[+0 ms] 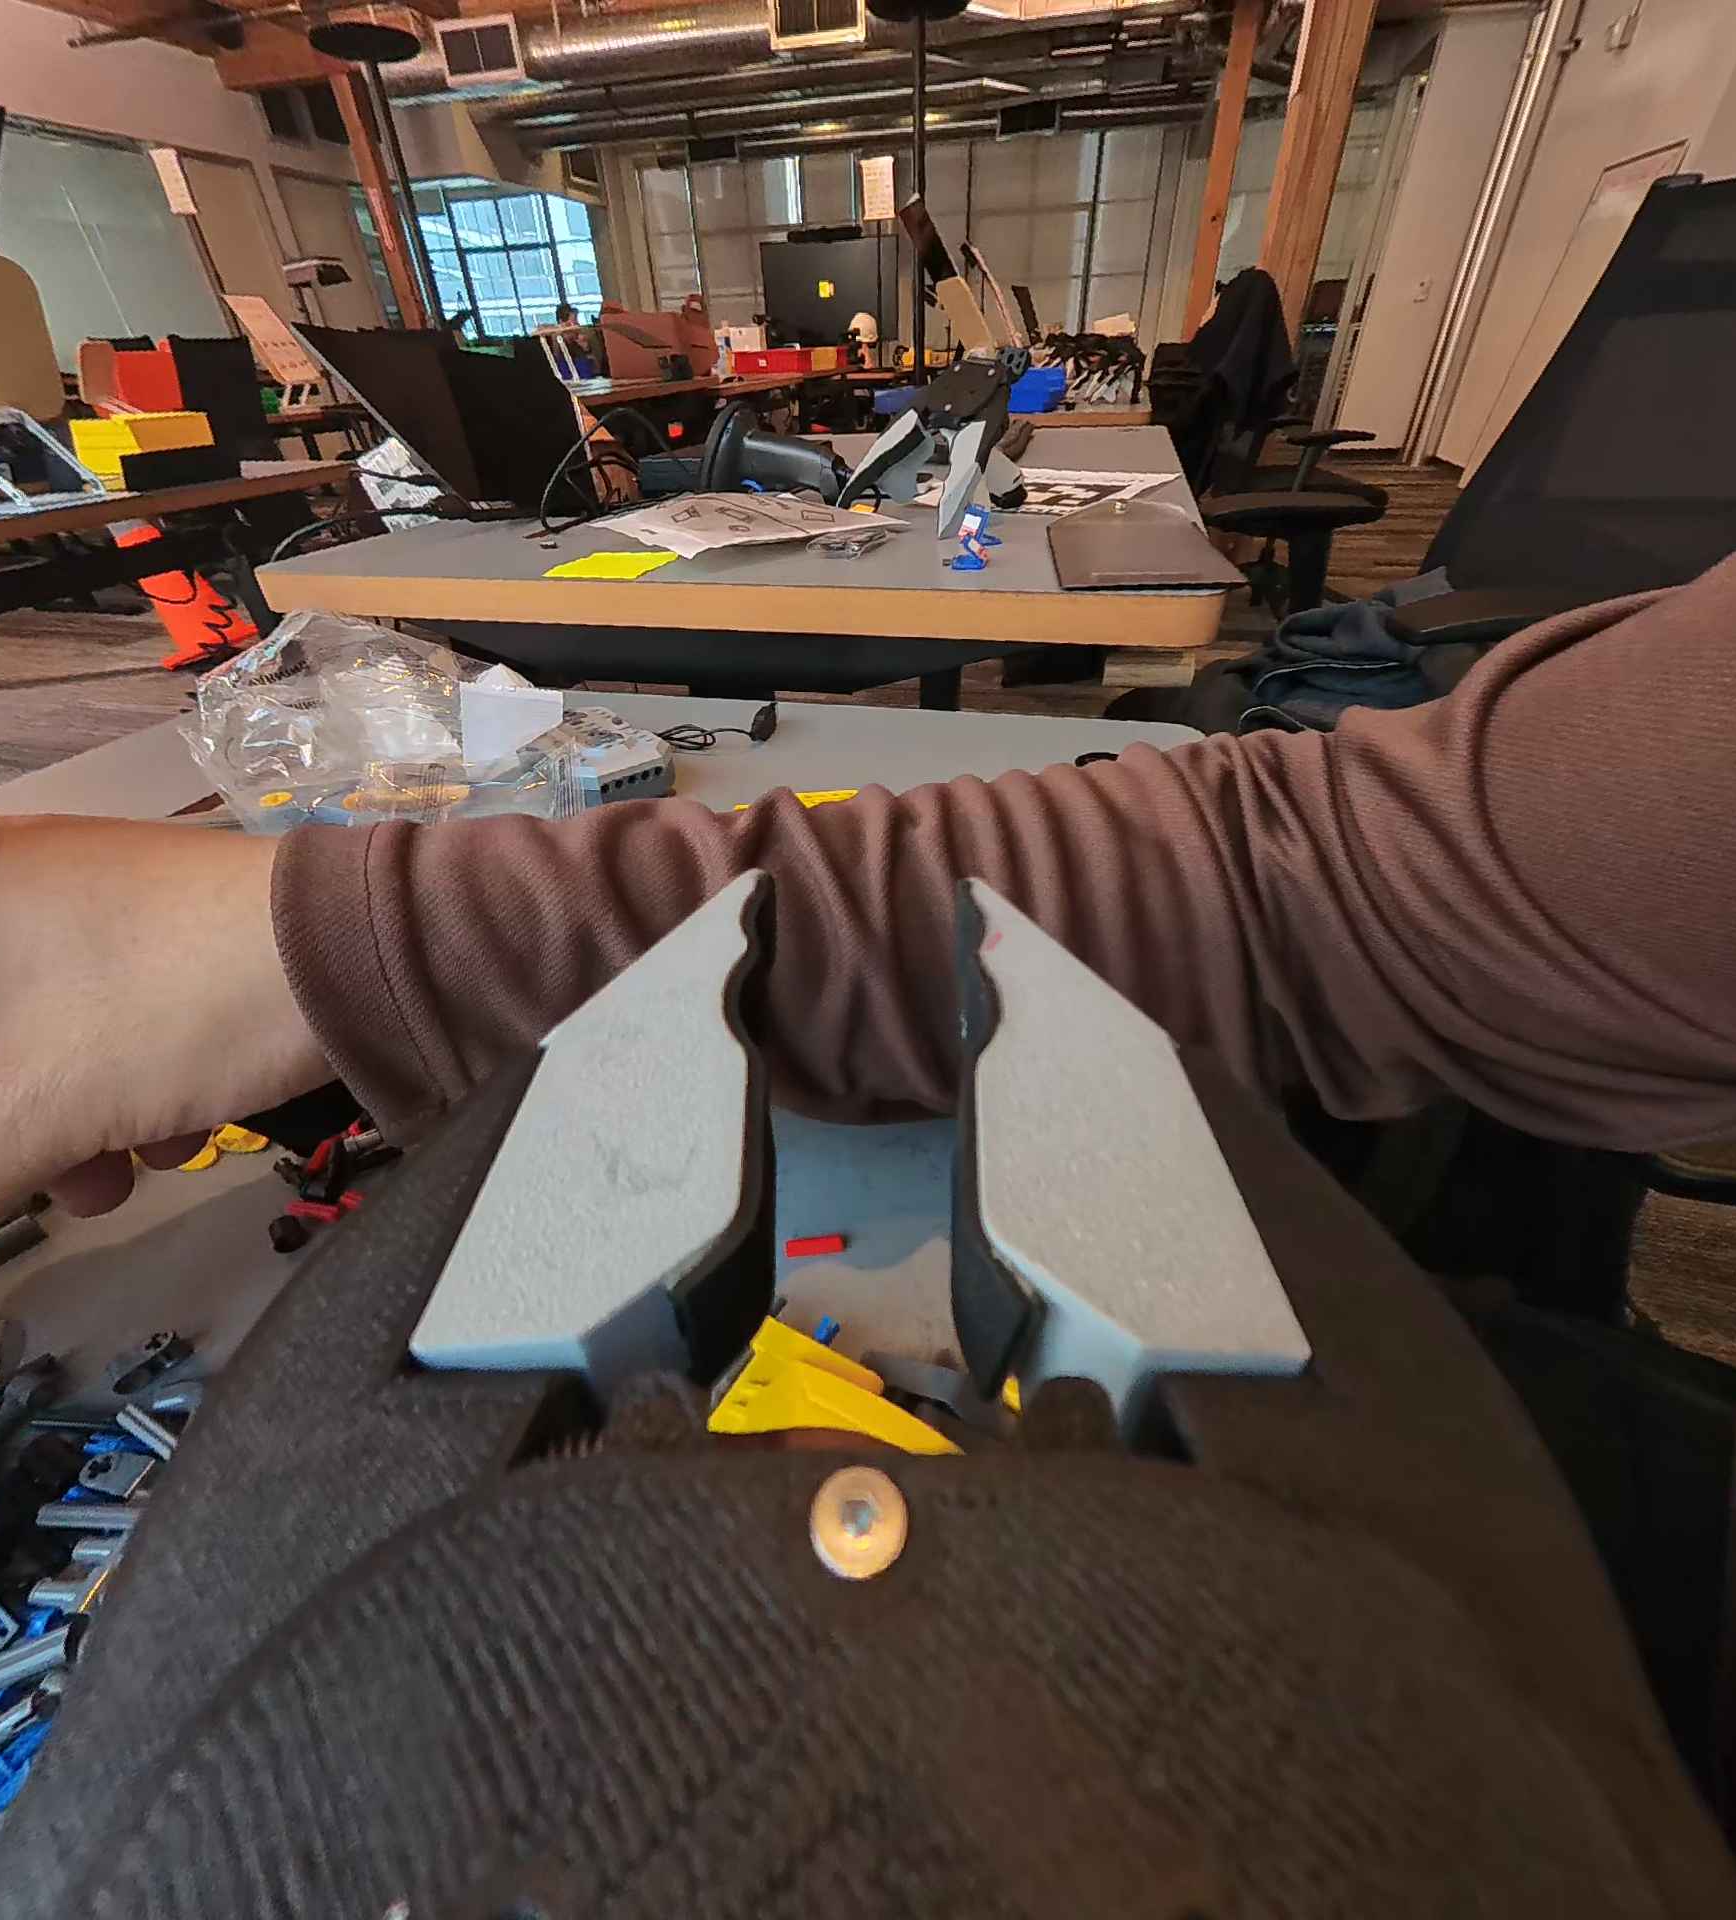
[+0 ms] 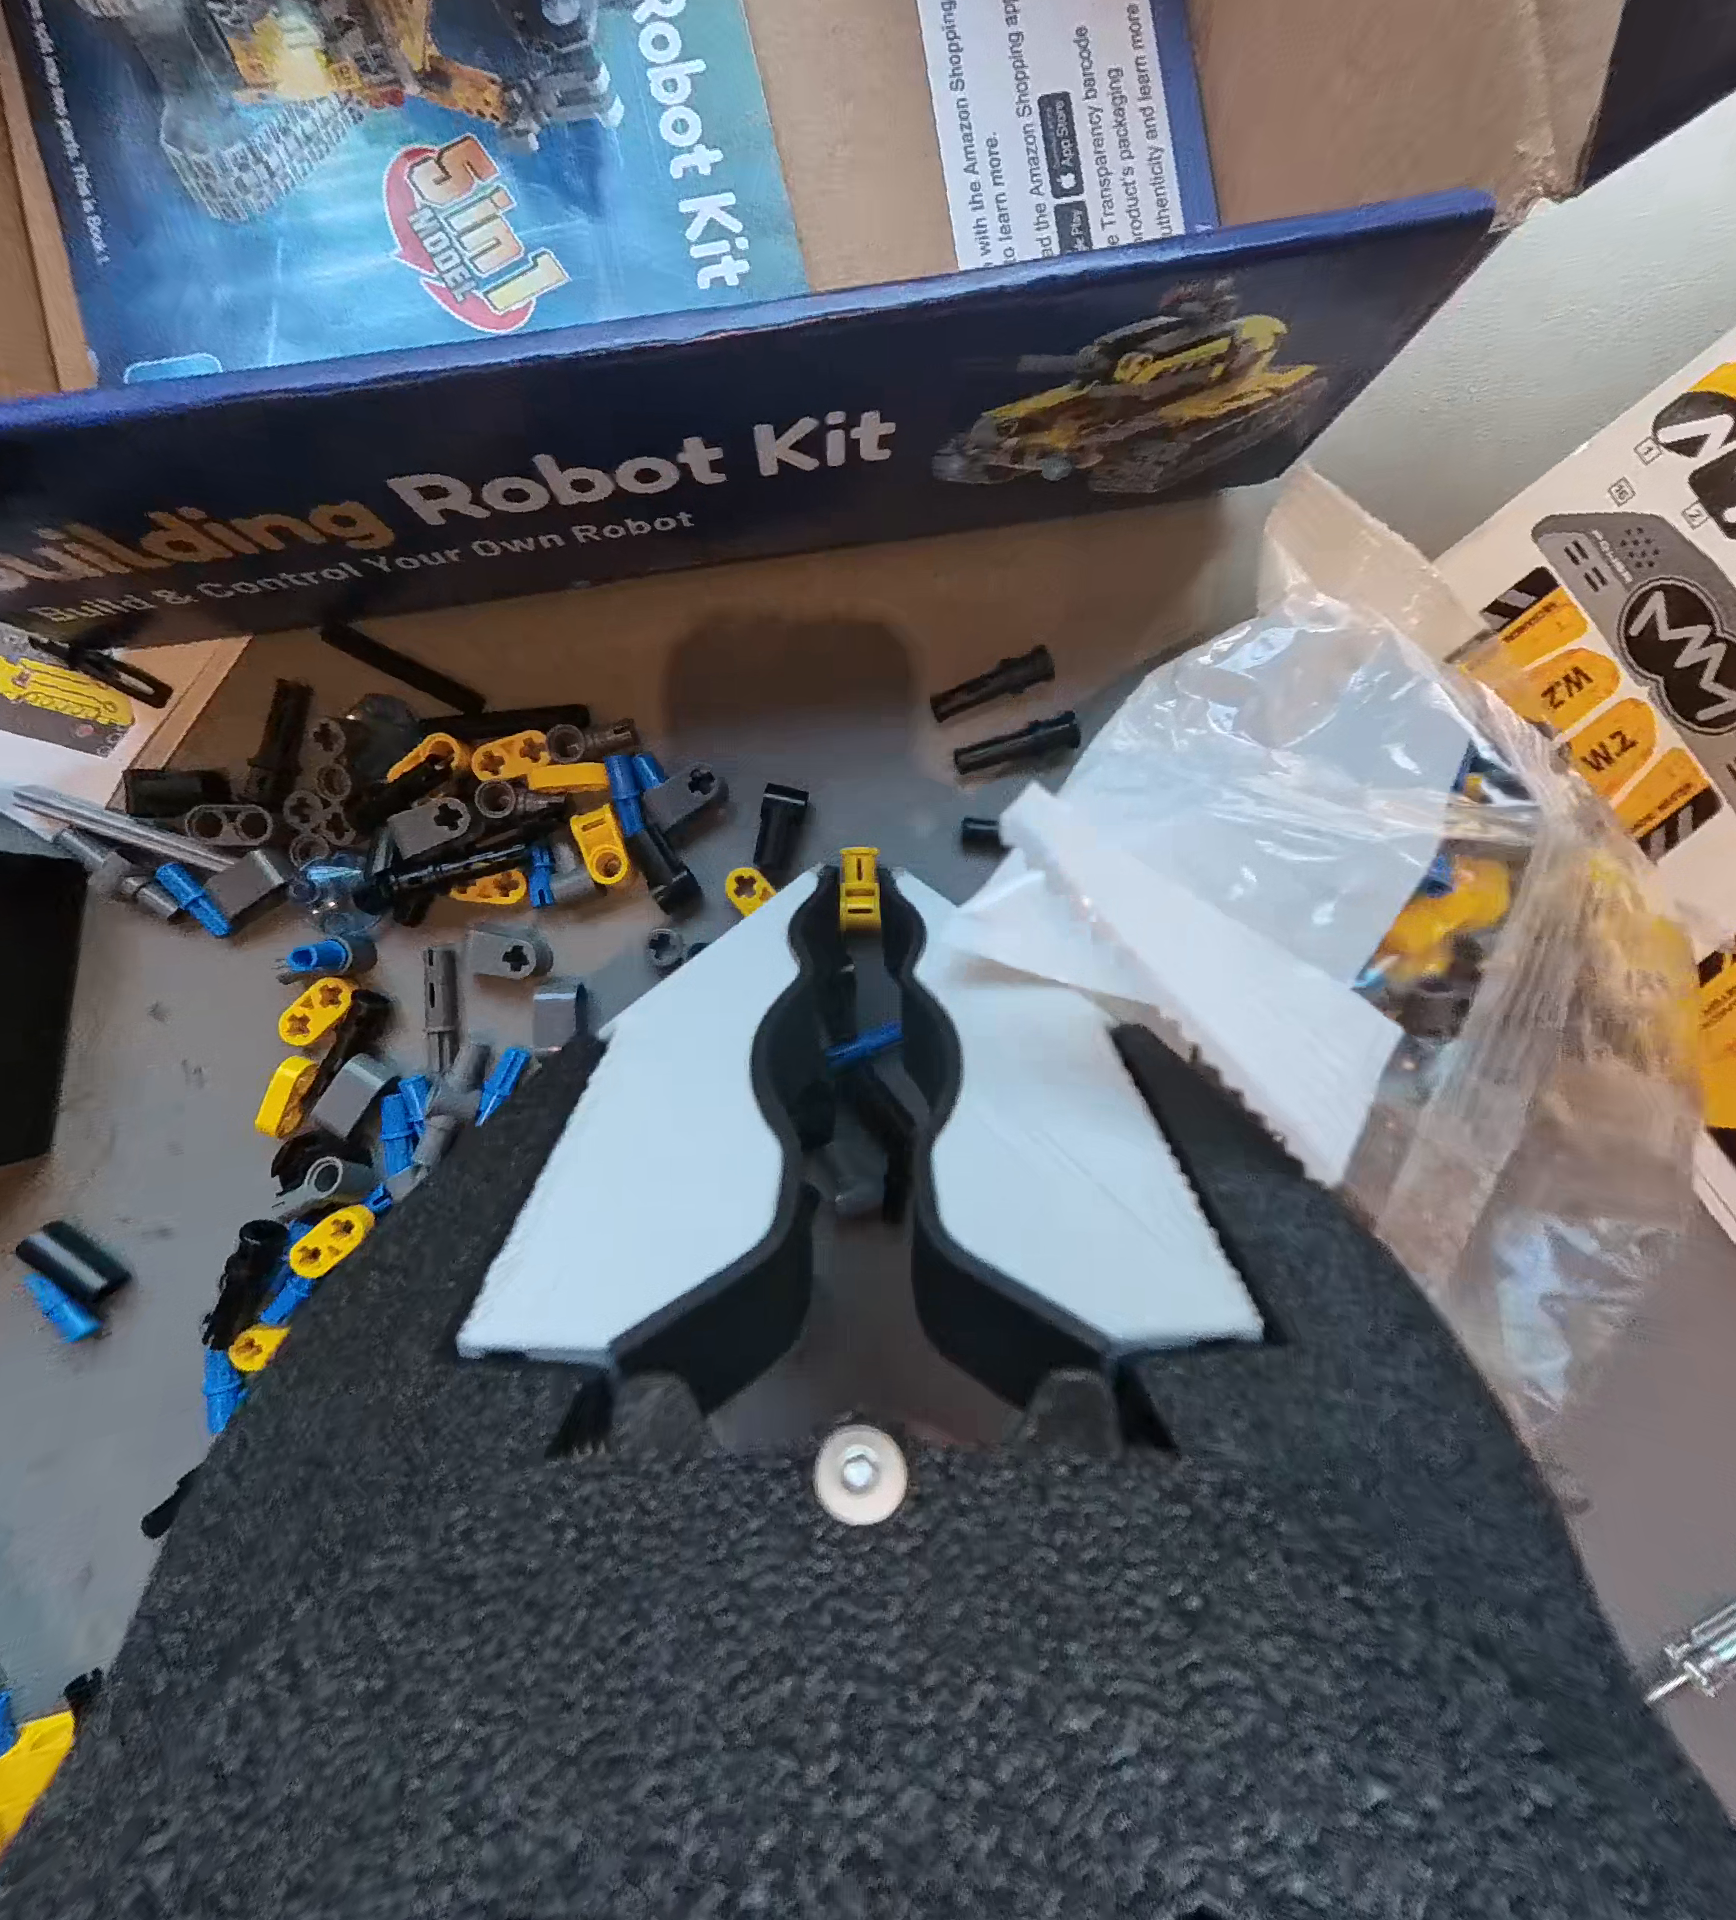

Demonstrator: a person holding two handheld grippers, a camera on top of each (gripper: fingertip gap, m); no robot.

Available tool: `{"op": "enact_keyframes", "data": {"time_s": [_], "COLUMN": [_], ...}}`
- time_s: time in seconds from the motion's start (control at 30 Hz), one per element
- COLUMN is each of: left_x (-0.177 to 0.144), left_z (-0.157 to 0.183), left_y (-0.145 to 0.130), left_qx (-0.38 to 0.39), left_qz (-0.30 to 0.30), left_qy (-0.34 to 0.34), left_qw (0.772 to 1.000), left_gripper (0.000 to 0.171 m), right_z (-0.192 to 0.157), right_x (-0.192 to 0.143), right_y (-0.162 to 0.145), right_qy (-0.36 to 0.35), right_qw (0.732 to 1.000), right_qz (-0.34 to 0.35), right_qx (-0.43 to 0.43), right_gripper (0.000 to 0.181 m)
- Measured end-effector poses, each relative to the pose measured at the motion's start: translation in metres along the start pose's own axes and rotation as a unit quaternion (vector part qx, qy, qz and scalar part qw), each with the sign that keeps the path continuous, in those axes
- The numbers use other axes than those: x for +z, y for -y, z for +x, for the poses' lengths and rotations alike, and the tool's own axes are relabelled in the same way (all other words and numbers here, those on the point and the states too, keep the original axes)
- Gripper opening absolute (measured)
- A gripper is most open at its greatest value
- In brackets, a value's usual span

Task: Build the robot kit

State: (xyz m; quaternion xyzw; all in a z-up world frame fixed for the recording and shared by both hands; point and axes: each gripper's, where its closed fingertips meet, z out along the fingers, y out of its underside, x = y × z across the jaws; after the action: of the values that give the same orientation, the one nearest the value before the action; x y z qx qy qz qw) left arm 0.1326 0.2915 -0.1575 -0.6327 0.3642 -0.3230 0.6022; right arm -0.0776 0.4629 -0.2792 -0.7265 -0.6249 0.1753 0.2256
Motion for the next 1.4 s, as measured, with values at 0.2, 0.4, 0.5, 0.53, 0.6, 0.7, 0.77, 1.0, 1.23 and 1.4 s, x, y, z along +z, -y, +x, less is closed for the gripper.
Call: {"op": "enact_keyframes", "data": {"time_s": [0.2, 0.4, 0.5, 0.53, 0.6, 0.7, 0.77, 1.0, 1.23, 1.4], "left_x": [-0.001, -0.001, -0.001, -0.001, -0.001, -0.001, 0.000, 0.000, 0.001, 0.001], "left_z": [0.001, 0.002, 0.004, 0.004, 0.004, 0.006, 0.006, 0.007, 0.008, 0.014], "left_y": [0.002, 0.003, 0.004, 0.004, 0.004, 0.005, 0.004, 0.003, 0.002, 0.003], "left_qx": [-0.001, -0.003, -0.003, -0.002, 0.000, 0.001, 0.003, 0.006, 0.003, 0.016], "left_qz": [0.003, 0.005, 0.006, 0.006, 0.006, 0.008, 0.005, 0.004, 0.002, 0.004], "left_qy": [-0.002, -0.005, -0.007, -0.007, -0.007, -0.009, -0.009, -0.009, -0.012, -0.015], "left_qw": [1.000, 1.000, 1.000, 1.000, 1.000, 1.000, 1.000, 1.000, 1.000, 1.000], "left_gripper": [0.031, 0.031, 0.031, 0.031, 0.031, 0.031, 0.031, 0.031, 0.031, 0.030], "right_z": [-0.001, -0.002, 0.000, 0.000, 0.004, 0.006, 0.008, 0.009, 0.008, -0.004], "right_x": [-0.003, -0.006, -0.007, -0.008, -0.011, -0.018, -0.021, -0.009, 0.000, -0.018], "right_y": [0.001, 0.002, 0.001, 0.001, 0.001, 0.005, 0.005, -0.004, -0.009, 0.003], "right_qy": [-0.004, -0.005, -0.007, -0.008, -0.012, -0.005, -0.002, 0.001, -0.001, 0.025], "right_qw": [1.000, 1.000, 1.000, 1.000, 1.000, 1.000, 1.000, 1.000, 1.000, 0.999], "right_qz": [0.001, 0.007, 0.005, 0.007, 0.009, 0.024, 0.028, 0.003, -0.011, 0.030], "right_qx": [-0.006, -0.006, -0.007, -0.009, -0.010, -0.002, 0.005, 0.013, 0.013, 0.015], "right_gripper": [0.006, 0.007, 0.008, 0.010, 0.011, 0.012, 0.012, 0.017, 0.011, 0.007]}}
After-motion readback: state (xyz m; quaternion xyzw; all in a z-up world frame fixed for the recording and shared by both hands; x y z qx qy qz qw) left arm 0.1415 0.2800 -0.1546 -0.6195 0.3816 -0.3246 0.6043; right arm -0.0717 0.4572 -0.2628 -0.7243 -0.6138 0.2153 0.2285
